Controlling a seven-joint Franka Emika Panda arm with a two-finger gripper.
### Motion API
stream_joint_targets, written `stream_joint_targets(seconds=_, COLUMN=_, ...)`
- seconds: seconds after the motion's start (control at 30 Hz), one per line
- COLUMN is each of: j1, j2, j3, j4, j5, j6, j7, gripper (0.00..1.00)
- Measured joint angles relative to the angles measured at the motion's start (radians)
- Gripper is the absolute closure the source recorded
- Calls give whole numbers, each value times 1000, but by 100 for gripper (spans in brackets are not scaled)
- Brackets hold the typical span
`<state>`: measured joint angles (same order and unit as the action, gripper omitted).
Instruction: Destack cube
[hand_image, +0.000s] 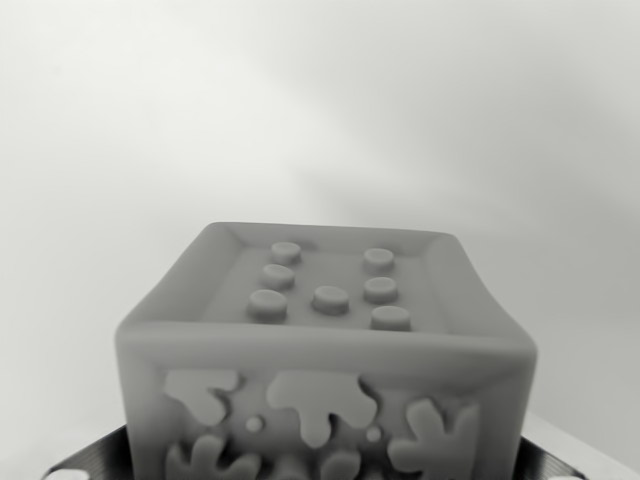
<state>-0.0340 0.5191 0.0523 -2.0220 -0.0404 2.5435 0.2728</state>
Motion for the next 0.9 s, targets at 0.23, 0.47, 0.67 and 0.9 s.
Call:
stream_joint_targets(seconds=0.23, j1=12, j2=25, j3=3, j4=36, j5=-4, j6=-12, j7=-23, gripper=100)
stream_joint_targets(seconds=0.47, j1=19, j2=55, j3=3, j4=57, j5=-4, j6=-7, j7=-34, gripper=100)
stream_joint_targets(seconds=0.67, j1=21, j2=100, j3=-1, j4=64, j5=-5, j6=26, j7=-34, gripper=100)
stream_joint_targets(seconds=0.9, j1=24, j2=135, j3=-4, j4=74, j5=-6, j6=52, j7=-34, gripper=100)
